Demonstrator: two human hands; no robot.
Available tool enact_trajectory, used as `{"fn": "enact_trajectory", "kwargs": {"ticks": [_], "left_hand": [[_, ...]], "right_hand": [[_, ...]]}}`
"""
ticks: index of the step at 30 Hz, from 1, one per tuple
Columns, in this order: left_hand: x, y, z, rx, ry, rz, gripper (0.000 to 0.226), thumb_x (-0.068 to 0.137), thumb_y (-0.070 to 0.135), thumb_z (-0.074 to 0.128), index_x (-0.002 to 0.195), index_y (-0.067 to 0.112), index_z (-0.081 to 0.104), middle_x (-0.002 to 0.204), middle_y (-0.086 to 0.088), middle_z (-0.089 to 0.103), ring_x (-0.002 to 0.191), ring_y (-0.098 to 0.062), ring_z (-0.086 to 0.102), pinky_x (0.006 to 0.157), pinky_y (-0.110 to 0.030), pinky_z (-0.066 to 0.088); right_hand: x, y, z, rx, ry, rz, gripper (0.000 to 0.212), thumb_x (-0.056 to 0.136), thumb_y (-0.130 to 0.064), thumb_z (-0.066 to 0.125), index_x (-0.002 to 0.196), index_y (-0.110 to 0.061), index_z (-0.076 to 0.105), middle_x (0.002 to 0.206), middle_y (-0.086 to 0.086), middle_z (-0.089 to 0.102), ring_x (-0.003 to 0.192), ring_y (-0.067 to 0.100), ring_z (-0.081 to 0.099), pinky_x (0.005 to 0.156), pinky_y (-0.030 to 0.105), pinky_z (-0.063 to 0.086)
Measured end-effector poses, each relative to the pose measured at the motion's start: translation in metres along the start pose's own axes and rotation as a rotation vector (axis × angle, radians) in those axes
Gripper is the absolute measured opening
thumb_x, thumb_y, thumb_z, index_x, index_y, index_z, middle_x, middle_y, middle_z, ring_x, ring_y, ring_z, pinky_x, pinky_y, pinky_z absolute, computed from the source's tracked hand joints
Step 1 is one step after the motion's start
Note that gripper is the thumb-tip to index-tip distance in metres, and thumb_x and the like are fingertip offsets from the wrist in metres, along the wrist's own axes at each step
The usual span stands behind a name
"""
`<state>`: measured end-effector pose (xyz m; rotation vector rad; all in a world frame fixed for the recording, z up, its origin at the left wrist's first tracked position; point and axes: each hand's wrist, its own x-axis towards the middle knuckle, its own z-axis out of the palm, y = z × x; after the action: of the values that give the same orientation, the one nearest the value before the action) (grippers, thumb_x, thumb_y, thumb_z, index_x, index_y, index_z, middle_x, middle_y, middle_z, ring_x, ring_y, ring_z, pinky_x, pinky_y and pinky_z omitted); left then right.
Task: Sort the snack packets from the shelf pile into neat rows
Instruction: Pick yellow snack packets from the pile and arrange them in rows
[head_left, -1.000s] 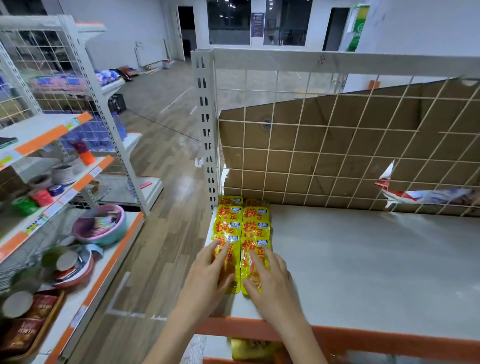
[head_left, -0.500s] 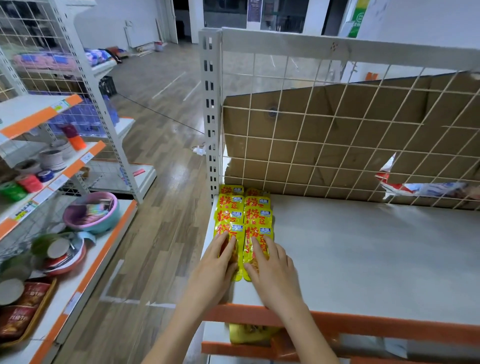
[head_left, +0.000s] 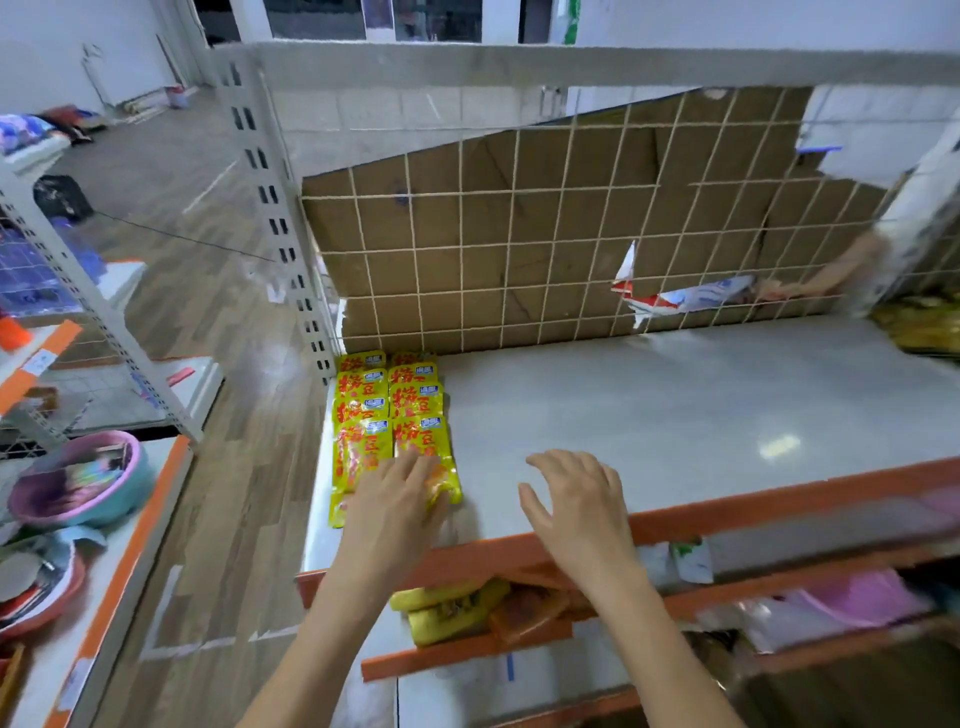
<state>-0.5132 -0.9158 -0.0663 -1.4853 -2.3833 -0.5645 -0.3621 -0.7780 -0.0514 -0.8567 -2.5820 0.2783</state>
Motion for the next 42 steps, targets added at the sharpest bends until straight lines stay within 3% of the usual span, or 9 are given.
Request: {"fn": "enact_trajectory", "kwargs": {"ticks": [4, 9, 18, 21, 25, 30, 42], "left_hand": [[0.001, 0.087, 0.017, -0.099, -0.055, 0.117, 0.032, 0.078, 0.035, 0.044, 0.092, 0.018, 0.067, 0.085, 0.0, 0.065, 0.075, -0.025, 0.064, 0.063, -0.032, 0.054], [-0.013, 0.211, 0.037, -0.195, -0.151, 0.251, 0.02, 0.076, 0.026, 0.061, 0.094, 0.019, 0.067, 0.089, 0.002, 0.066, 0.078, -0.022, 0.063, 0.063, -0.032, 0.05], [-0.028, 0.395, 0.083, -0.291, -0.3, 0.485, 0.029, 0.081, 0.036, 0.049, 0.094, 0.019, 0.067, 0.088, 0.003, 0.066, 0.077, -0.019, 0.064, 0.061, -0.031, 0.051], [-0.022, 0.442, 0.095, -0.293, -0.33, 0.557, 0.02, 0.076, 0.027, 0.067, 0.093, 0.016, 0.069, 0.088, -0.001, 0.069, 0.076, -0.023, 0.066, 0.059, -0.034, 0.054], [-0.005, 0.498, 0.118, -0.282, -0.414, 0.644, 0.028, 0.071, 0.024, 0.075, 0.098, 0.015, 0.07, 0.09, -0.004, 0.069, 0.08, -0.026, 0.067, 0.063, -0.038, 0.054], [0.027, 0.563, 0.163, -0.309, -0.406, 0.752, 0.033, 0.077, 0.036, 0.043, 0.092, 0.02, 0.069, 0.085, 0.002, 0.068, 0.076, -0.022, 0.065, 0.06, -0.03, 0.051], [0.185, 0.706, 0.25, -0.466, -0.364, 0.66, 0.037, 0.078, 0.039, 0.041, 0.093, 0.02, 0.069, 0.08, 0.001, 0.066, 0.069, -0.024, 0.064, 0.053, -0.029, 0.047]], "right_hand": [[-0.06, 0.072, -0.041, 0.035, -0.072, 0.238, 0.036, 0.095, -0.039, 0.048, 0.125, -0.022, 0.058, 0.123, -0.005, 0.061, 0.117, 0.016, 0.051, 0.098, 0.033, 0.038], [-0.153, 0.151, -0.094, -0.015, -0.09, 0.4, 0.035, 0.093, -0.039, 0.051, 0.124, -0.023, 0.057, 0.119, -0.005, 0.061, 0.114, 0.016, 0.053, 0.096, 0.033, 0.045], [-0.282, 0.259, -0.161, -0.083, -0.08, 0.661, 0.034, 0.092, -0.039, 0.053, 0.122, -0.025, 0.057, 0.121, -0.008, 0.061, 0.113, 0.014, 0.053, 0.093, 0.032, 0.046], [-0.302, 0.29, -0.176, -0.086, -0.031, 0.748, 0.034, 0.092, -0.038, 0.054, 0.122, -0.023, 0.058, 0.122, -0.006, 0.061, 0.114, 0.015, 0.053, 0.095, 0.031, 0.044], [-0.315, 0.335, -0.191, -0.086, -0.025, 0.833, 0.04, 0.095, -0.04, 0.047, 0.132, -0.025, 0.05, 0.132, -0.009, 0.054, 0.123, 0.011, 0.046, 0.102, 0.026, 0.037], [-0.31, 0.399, -0.206, -0.093, -0.029, 0.908, 0.041, 0.097, -0.042, 0.043, 0.135, -0.026, 0.046, 0.135, -0.009, 0.051, 0.124, 0.01, 0.043, 0.101, 0.025, 0.035], [-0.216, 0.598, -0.262, -0.102, 0.034, 0.883, 0.037, 0.097, -0.041, 0.044, 0.131, -0.028, 0.047, 0.129, -0.011, 0.053, 0.118, 0.007, 0.046, 0.095, 0.022, 0.038]]}}
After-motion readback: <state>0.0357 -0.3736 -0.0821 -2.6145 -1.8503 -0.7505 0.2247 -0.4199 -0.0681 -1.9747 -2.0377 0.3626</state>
